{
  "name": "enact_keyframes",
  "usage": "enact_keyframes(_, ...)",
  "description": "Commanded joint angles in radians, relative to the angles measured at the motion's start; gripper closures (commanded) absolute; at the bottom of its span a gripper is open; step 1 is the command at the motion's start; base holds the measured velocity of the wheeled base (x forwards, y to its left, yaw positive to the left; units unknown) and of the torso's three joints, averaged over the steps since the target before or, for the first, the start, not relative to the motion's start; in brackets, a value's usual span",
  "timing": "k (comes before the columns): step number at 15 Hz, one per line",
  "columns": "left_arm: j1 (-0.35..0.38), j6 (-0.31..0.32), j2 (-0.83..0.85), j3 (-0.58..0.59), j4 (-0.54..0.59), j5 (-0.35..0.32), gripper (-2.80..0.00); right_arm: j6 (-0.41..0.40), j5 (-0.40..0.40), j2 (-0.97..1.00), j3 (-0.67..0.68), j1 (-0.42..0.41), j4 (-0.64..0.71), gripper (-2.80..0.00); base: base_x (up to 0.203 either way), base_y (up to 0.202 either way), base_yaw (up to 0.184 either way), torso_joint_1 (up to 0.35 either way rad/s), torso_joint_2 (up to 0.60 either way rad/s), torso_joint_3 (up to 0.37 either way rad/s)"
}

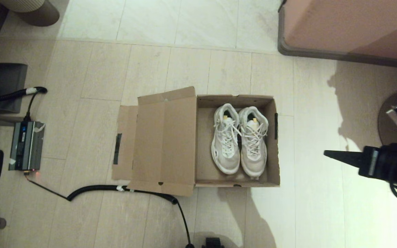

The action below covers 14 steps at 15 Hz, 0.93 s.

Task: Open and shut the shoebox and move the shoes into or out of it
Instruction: Put the shoes out of the shoe box

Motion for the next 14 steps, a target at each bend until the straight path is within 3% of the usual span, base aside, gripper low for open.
enact_keyframes(1,0.000,0.000,0.001,0.008,0.000,0.000,0.00,0.013,-0.035,0.226,-0.028,0.066,-0.067,-2.80,0.000,0.000,0.000,0.000,0.00,0.000)
enact_keyframes(3,0.000,0.000,0.001,0.008,0.000,0.000,0.00,0.023,-0.161,0.401,-0.072,0.165,-0.214,-2.80,0.000,0.000,0.000,0.000,0.00,0.000)
enact_keyframes(6,0.000,0.000,0.001,0.008,0.000,0.000,0.00,0.005,-0.437,0.619,-0.208,0.312,-0.436,-2.80,0.000,0.000,0.000,0.000,0.00,0.000)
enact_keyframes(7,0.000,0.000,0.001,0.008,0.000,0.000,0.00,-0.016,-0.496,0.666,-0.264,0.353,-0.489,-2.80,0.000,0.000,0.000,0.000,0.00,0.000)
enact_keyframes(11,0.000,0.000,0.001,0.008,0.000,0.000,0.00,-0.050,-0.646,0.818,-0.430,0.412,-0.577,-2.80,0.000,0.000,0.000,0.000,0.00,0.000)
enact_keyframes(14,0.000,0.000,0.001,0.008,0.000,0.000,0.00,-0.079,-0.671,0.933,-0.565,0.415,-0.586,-2.80,0.000,0.000,0.000,0.000,0.00,0.000)
